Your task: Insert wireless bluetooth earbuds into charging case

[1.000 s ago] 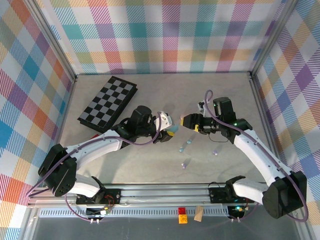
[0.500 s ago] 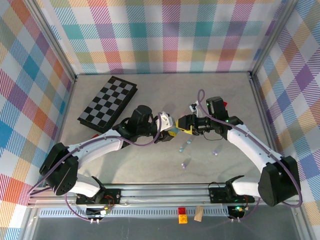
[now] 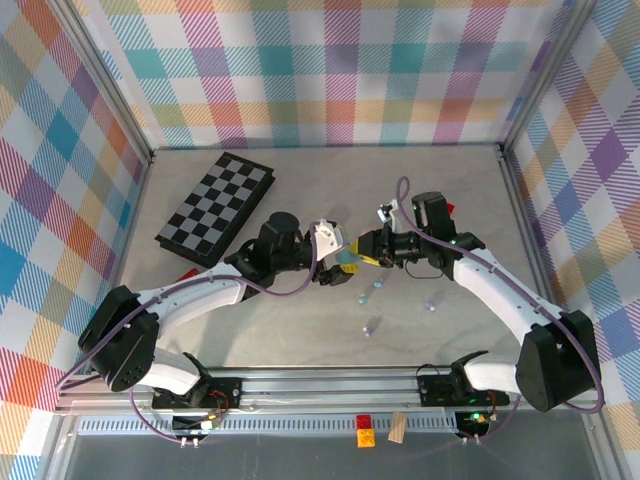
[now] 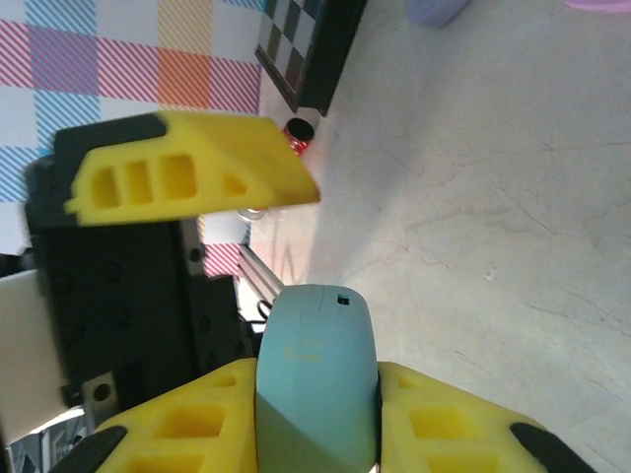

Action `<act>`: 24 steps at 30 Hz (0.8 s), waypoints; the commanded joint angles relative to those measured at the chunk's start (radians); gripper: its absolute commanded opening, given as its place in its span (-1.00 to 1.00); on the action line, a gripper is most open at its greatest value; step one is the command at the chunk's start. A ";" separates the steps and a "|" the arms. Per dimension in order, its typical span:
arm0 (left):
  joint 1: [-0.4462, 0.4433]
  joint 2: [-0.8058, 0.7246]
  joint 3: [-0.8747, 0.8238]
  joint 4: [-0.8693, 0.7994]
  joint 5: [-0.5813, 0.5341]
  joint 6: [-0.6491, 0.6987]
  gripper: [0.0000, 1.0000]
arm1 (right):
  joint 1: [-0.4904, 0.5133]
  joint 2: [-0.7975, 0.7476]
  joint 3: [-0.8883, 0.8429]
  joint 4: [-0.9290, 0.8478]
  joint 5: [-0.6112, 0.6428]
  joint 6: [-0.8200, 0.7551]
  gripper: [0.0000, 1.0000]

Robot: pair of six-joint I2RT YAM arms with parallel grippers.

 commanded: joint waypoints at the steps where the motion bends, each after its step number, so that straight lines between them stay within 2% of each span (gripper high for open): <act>1: 0.030 -0.037 -0.068 0.261 0.012 -0.112 0.81 | -0.040 -0.054 -0.040 0.163 -0.086 0.102 -0.58; 3: 0.056 -0.039 -0.105 0.392 0.049 -0.220 0.99 | -0.065 -0.067 -0.058 0.231 -0.129 0.157 -0.59; 7: 0.083 0.007 -0.174 0.703 0.127 -0.343 0.99 | -0.105 -0.072 -0.106 0.420 -0.224 0.332 -0.60; 11: 0.088 0.058 -0.186 0.867 0.154 -0.386 0.97 | -0.121 -0.058 -0.160 0.668 -0.277 0.542 -0.62; 17: 0.090 0.123 -0.163 0.991 0.221 -0.397 0.76 | -0.122 -0.067 -0.189 0.856 -0.277 0.702 -0.70; 24: 0.089 0.155 -0.124 0.996 0.279 -0.373 0.66 | -0.122 -0.092 -0.217 0.938 -0.248 0.778 -0.79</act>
